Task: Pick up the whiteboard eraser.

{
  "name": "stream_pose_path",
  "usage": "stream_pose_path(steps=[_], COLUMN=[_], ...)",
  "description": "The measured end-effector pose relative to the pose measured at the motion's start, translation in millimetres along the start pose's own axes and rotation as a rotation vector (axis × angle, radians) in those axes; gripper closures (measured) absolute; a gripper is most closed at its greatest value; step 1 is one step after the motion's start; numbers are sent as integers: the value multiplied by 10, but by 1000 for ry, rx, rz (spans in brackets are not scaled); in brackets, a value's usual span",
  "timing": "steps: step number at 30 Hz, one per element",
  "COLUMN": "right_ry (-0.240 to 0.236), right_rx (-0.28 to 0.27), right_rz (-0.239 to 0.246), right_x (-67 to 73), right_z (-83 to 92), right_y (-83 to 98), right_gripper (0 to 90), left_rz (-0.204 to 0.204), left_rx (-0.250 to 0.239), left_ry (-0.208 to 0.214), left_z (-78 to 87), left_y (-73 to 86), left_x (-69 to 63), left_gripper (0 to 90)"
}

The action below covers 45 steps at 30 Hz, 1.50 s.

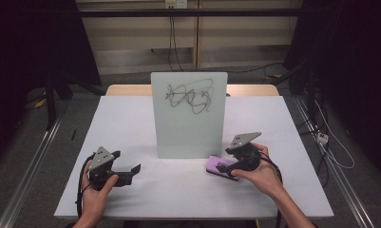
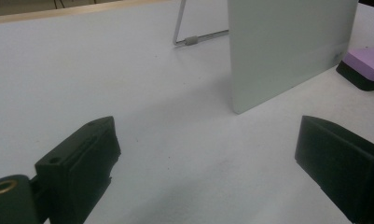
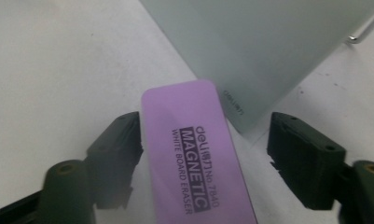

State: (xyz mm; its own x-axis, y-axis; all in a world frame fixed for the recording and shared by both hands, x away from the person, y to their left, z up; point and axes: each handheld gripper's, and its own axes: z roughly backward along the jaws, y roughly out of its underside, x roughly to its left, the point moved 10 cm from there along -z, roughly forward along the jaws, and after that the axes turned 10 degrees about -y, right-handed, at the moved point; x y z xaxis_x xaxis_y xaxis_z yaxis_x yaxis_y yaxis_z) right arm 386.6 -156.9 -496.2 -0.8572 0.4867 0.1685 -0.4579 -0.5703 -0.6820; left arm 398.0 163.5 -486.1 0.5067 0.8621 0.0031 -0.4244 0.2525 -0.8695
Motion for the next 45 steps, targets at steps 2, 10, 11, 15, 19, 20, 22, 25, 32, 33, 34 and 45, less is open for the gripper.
stream_pose_path(steps=[2,10,11,15,19,20,22,25,32,33,34,45], right_ry=[2,-11,-8,-8,-5,-5,-5,-3,-11,-11,-8,-3], right_rx=[30,89,112,147,177,181,182,197,235,235,238,246], right_rz=[13,50,69,94,109,113,112,132,139,139,137,121], right_x=[8,17,21,40,39,39,44,24,51,51,41,38], right_z=[-25,-70,-72,-96,-130,-134,-137,-143,-177,-177,-171,-161], right_y=[22,73,88,121,153,156,157,162,185,185,188,190], right_gripper=[286,348,350,369,365,364,366,358,369,369,396,411], left_rz=[1,-4,-4,-9,-6,-6,-4,-6,-8,-7,-6,-8], left_rx=[-1,6,6,9,11,11,12,13,13,14,14,20], left_ry=[-4,4,4,6,5,4,5,4,6,4,-1,4], left_z=[1,-12,-14,-5,-2,-2,-2,-3,1,0,-2,-5], left_y=[-3,3,4,8,14,15,17,19,21,21,23,31], left_x=[10,2,0,-3,2,5,5,5,3,7,14,7], left_gripper=[59,59,59,59,59,59,59,59,59,59,57,57])
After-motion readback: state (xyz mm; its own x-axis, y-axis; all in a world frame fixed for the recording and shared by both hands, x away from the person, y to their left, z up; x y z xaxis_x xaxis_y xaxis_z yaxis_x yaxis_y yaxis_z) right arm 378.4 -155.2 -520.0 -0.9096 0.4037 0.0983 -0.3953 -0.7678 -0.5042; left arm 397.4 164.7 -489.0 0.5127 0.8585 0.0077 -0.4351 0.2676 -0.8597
